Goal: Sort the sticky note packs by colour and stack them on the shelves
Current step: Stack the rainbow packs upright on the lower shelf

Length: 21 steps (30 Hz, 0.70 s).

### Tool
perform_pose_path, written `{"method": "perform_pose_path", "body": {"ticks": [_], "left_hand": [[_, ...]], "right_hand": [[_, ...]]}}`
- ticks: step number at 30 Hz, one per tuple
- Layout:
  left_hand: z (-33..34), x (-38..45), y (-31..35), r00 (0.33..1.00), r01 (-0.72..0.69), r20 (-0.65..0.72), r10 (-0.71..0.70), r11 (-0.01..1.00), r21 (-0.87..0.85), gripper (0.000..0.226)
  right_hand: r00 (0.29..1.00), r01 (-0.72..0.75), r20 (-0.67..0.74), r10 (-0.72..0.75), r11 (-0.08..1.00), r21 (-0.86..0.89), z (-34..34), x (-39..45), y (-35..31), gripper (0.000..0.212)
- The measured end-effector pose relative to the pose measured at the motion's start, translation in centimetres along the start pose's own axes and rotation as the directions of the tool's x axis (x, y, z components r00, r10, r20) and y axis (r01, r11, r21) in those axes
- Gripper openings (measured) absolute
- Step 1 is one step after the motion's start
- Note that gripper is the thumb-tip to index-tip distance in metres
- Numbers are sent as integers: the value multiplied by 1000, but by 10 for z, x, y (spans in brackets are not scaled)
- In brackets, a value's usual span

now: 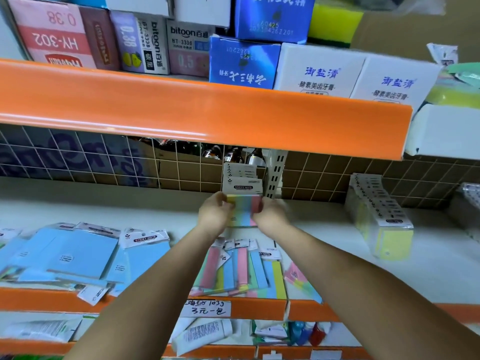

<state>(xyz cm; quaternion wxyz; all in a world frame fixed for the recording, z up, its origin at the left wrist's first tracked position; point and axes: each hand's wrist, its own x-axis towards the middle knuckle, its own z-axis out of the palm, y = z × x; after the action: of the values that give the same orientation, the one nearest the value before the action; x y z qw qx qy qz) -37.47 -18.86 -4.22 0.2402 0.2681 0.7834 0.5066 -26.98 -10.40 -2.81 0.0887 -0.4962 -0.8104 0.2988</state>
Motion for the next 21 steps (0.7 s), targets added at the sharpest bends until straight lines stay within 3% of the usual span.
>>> {"method": "perform_pose_path", "body": {"ticks": [5, 13, 21], "left_hand": [[4, 10, -16, 998, -27, -52, 42, 964, 265, 12], [8, 16, -22, 998, 19, -62, 4, 934, 356, 16], [9, 17, -31, 998, 54, 15, -67, 898, 437, 9]], "right_hand": [[998, 64, -16, -64, 998, 13, 25, 7, 5, 26], [997, 70, -27, -70, 997, 9, 37, 18, 15, 28], [998, 35, -47, -38, 997, -76, 36, 24, 16, 31]]}}
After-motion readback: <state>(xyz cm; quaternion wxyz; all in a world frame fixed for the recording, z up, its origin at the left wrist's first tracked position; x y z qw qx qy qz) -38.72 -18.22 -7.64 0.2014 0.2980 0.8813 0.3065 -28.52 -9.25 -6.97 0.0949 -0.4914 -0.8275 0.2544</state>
